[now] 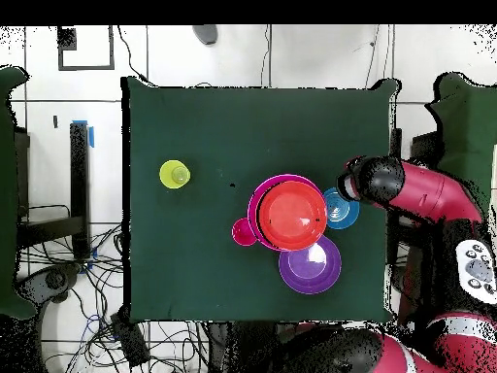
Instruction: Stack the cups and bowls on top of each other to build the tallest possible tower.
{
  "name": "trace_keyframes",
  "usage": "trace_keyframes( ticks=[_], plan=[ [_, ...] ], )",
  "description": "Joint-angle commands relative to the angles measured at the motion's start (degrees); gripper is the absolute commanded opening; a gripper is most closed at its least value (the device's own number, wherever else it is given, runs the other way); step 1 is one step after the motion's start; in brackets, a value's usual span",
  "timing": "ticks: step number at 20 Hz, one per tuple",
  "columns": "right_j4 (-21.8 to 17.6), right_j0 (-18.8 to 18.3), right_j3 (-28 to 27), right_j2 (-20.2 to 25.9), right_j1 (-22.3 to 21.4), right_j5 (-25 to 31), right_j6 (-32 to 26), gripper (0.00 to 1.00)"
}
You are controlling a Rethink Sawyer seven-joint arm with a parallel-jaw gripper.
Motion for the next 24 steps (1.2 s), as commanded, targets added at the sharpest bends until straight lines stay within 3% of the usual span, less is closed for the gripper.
trace_keyframes(
  ticks=[1,11,24],
  plan=[
    [-3.21,-8.57,6.83,12.78,-3.57,-1.7,-24.18,1.0],
    [-5.07,-11.01,6.61,15.59,-3.65,-0.23,-23.93,1.0],
    [-3.49,-9.61,6.23,14.79,-4.56,1.46,-21.12,1.0]
  ],
)
